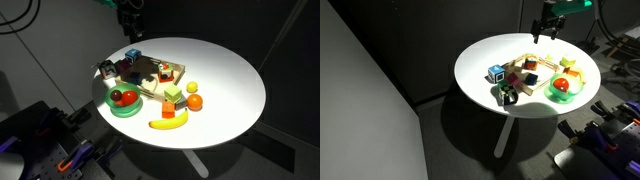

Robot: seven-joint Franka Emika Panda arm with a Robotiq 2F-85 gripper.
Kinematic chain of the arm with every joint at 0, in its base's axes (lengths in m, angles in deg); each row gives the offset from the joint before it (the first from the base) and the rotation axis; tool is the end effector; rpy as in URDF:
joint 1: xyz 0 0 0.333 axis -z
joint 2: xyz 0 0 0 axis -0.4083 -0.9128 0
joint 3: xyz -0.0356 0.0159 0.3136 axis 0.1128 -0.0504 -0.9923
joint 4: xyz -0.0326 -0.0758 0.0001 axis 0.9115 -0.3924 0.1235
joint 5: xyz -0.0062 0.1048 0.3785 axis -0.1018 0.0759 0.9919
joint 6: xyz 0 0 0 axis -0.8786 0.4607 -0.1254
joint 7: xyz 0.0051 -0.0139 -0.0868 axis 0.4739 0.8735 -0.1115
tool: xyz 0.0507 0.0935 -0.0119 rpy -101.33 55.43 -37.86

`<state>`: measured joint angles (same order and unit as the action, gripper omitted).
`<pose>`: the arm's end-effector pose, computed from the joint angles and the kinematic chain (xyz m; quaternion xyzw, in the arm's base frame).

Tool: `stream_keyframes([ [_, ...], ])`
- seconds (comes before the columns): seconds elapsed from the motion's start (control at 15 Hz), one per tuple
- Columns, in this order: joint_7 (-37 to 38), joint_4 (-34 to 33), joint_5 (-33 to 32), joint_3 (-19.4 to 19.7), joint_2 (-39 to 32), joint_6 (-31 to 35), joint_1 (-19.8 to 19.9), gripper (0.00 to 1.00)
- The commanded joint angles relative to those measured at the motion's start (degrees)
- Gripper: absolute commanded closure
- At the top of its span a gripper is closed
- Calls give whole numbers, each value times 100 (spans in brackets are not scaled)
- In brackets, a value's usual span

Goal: Shift the orange and white cube-shaped toy to the tray

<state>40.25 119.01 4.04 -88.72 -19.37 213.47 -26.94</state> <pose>0.5819 0.0240 0.3341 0.9955 -0.0949 -0.0074 0.0040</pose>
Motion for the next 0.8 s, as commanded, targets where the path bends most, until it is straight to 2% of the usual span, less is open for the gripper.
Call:
stream_keyframes([
  [0.0,-186,354,96,-126,464,174,-30,0],
  [0.73,129,1156,36,-366,1522,-513,-184,0],
])
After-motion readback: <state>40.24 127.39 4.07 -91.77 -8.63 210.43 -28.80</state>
